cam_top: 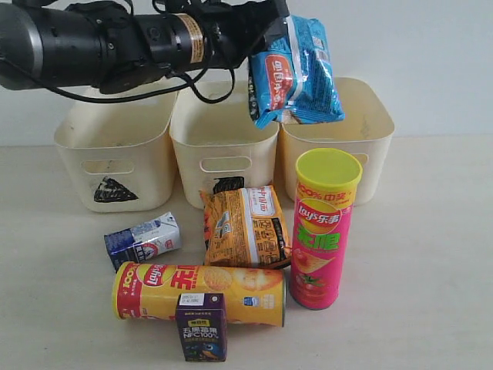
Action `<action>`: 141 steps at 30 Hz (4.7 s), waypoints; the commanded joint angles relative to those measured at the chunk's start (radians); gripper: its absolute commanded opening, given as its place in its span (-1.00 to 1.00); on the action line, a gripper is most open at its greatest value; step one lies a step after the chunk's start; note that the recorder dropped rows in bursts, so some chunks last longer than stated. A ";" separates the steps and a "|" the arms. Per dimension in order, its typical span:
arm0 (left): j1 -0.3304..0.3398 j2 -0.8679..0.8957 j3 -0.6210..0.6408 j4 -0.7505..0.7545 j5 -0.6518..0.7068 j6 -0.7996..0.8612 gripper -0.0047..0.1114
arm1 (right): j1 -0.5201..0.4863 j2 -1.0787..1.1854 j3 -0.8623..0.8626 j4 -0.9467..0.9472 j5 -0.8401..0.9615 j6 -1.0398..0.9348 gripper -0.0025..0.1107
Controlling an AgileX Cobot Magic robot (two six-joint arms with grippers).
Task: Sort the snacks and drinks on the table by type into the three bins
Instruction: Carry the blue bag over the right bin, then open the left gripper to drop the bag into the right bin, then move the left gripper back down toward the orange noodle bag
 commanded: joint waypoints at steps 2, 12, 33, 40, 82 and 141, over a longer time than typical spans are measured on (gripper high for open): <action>-0.014 0.062 -0.094 -0.015 0.003 0.013 -0.84 | 0.001 -0.005 0.005 -0.007 -0.008 -0.003 -0.96; -0.077 0.179 -0.252 -0.015 0.147 0.168 -0.84 | 0.001 -0.005 0.005 -0.007 -0.008 -0.003 -0.96; -0.095 0.336 -0.472 0.031 0.258 0.196 -0.84 | 0.001 -0.005 0.005 -0.007 -0.008 -0.003 -0.96; -0.106 0.336 -0.472 0.031 0.247 0.196 0.10 | 0.001 -0.005 0.005 -0.007 -0.008 -0.003 -0.96; -0.185 -0.272 0.092 -0.946 0.726 1.563 -0.84 | 0.001 -0.005 0.005 -0.007 -0.008 -0.003 -0.96; 0.164 -0.276 0.909 -0.146 -0.335 0.251 -0.84 | 0.001 -0.005 0.005 -0.007 -0.008 -0.003 -0.96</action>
